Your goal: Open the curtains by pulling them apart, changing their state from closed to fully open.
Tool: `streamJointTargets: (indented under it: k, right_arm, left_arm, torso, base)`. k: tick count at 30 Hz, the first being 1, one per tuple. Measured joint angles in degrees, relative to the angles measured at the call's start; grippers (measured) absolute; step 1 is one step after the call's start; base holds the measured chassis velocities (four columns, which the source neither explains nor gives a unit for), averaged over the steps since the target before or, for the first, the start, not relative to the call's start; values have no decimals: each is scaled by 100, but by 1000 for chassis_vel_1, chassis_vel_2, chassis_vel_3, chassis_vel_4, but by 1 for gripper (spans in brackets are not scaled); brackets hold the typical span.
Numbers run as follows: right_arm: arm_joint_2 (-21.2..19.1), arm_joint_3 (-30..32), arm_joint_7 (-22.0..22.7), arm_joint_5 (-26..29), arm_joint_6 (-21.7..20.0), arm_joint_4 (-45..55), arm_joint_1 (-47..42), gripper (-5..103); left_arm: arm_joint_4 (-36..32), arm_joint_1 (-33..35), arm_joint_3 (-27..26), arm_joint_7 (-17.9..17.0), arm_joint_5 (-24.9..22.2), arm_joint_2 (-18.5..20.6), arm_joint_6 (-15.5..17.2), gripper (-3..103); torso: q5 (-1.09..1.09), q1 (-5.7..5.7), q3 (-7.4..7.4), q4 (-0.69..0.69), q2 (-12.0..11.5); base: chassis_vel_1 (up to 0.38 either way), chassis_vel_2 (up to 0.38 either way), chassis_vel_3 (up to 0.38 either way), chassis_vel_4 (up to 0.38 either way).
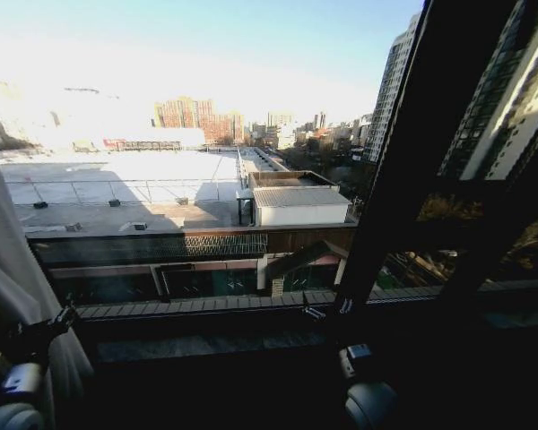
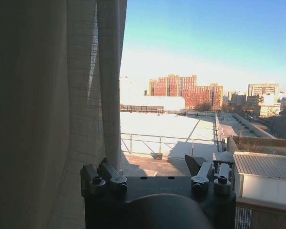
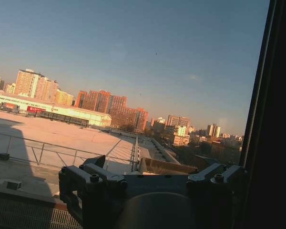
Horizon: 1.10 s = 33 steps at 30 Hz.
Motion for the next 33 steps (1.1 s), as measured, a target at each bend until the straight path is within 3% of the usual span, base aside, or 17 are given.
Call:
streamJointTargets:
  k: [3, 5, 8, 25, 33]
  right_arm:
    - [4, 37, 10, 106, -1, 3, 18, 100]
    - [4, 55, 11, 122, -1, 2, 21, 100]
    - [1, 86, 13, 144, 1, -37, 25, 100]
    - [-9, 90, 15, 152, 18, -123, 97, 100]
    - [3, 137, 23, 152, 62, -91, 0, 100]
  left_arm:
    - [-179, 29, 329, -151, 301, -146, 83, 92]
    - [-188, 5, 414, -283, 425, -168, 87, 92]
    - [-150, -114, 497, -568, 524, -94, 110, 100]
    - [41, -200, 270, -644, 591, 99, 63, 100]
    - [-674, 308, 345, -675, 998, -509, 162, 100]
  torso:
    - [-1, -1, 0, 1, 0]
    - [-1, -1, 0, 1, 0]
    - [-1, 0, 0, 0, 0]
    - [-3, 0, 0, 0, 0]
    - [-2, -1, 0, 2, 0]
  base:
    - [0, 0, 0, 0]
    - [0, 0, 0, 0]
    - [0, 0, 0, 0]
    - [0, 0, 0, 0]
    - [0, 0, 0, 0]
